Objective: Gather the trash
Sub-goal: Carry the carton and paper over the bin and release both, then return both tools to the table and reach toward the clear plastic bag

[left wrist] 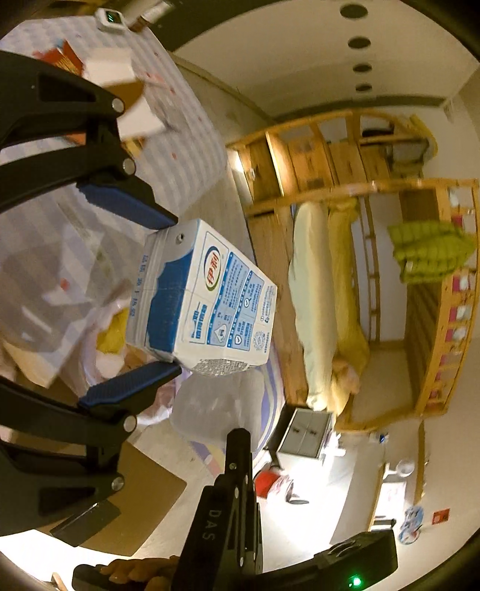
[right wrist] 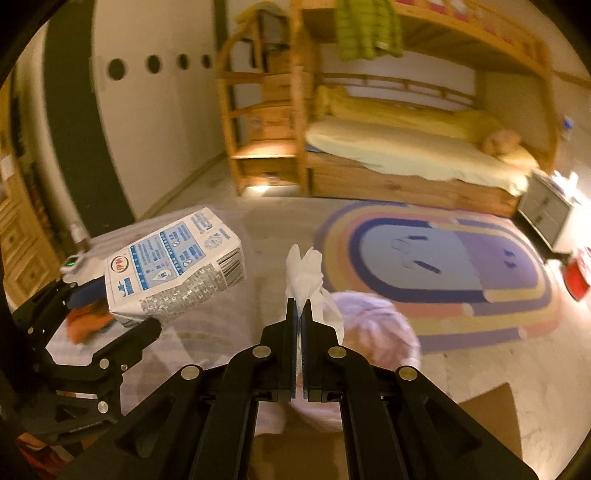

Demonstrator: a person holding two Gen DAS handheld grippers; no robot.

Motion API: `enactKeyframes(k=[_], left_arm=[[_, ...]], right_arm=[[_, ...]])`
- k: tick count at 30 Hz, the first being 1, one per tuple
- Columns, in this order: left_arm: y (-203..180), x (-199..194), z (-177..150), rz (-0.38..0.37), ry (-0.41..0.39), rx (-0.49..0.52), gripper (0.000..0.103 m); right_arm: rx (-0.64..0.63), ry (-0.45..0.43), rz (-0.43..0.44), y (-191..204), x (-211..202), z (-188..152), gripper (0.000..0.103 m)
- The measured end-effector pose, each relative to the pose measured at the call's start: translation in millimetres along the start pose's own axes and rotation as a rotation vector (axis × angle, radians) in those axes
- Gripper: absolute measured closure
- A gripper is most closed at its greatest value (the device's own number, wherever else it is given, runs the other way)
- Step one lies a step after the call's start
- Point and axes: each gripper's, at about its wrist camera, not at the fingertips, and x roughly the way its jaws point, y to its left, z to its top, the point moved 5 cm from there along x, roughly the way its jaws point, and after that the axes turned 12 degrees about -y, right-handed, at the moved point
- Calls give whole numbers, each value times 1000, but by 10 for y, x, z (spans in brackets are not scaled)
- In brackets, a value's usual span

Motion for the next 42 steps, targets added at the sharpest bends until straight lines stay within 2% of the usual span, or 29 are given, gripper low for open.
enactKeyframes(k=[9, 10, 11, 12, 14, 16, 22, 27, 31, 34, 36, 42], left_arm=[[-283, 716, 10, -70, 51, 24, 30], [-302, 767, 5, -68, 55, 26, 27], [-309, 810, -2, -65, 59, 27, 17], [-306, 880, -16, -58, 65, 26, 14], [-260, 930, -37, -50, 81, 17, 13], [-188, 922, -38, -44, 89, 4, 13], [33, 674, 1, 1, 83, -20, 13], [158, 344, 77, 34, 68, -37, 13], [269, -15, 83, 71, 63, -49, 13], [393, -274, 61, 107, 57, -69, 13], [479, -428, 51, 133, 54, -77, 13], [887, -882, -43, 253, 46, -100, 13]], right_arm=[[88, 53, -60, -607, 425, -195, 100], [103, 57, -53, -657, 488, -216, 96], [120, 65, -52, -717, 556, -242, 96], [133, 70, -55, -748, 588, -267, 96], [163, 87, -68, -832, 661, -316, 82], [168, 84, -73, -827, 638, -336, 78], [129, 78, -78, -680, 482, -271, 78], [110, 53, -49, -472, 283, -164, 78], [72, 43, -4, -201, 98, -128, 77], [28, 37, 39, 68, -6, -108, 69], [-3, 25, 70, 242, -76, -81, 68], [-60, 1, 158, 796, -192, 39, 66]])
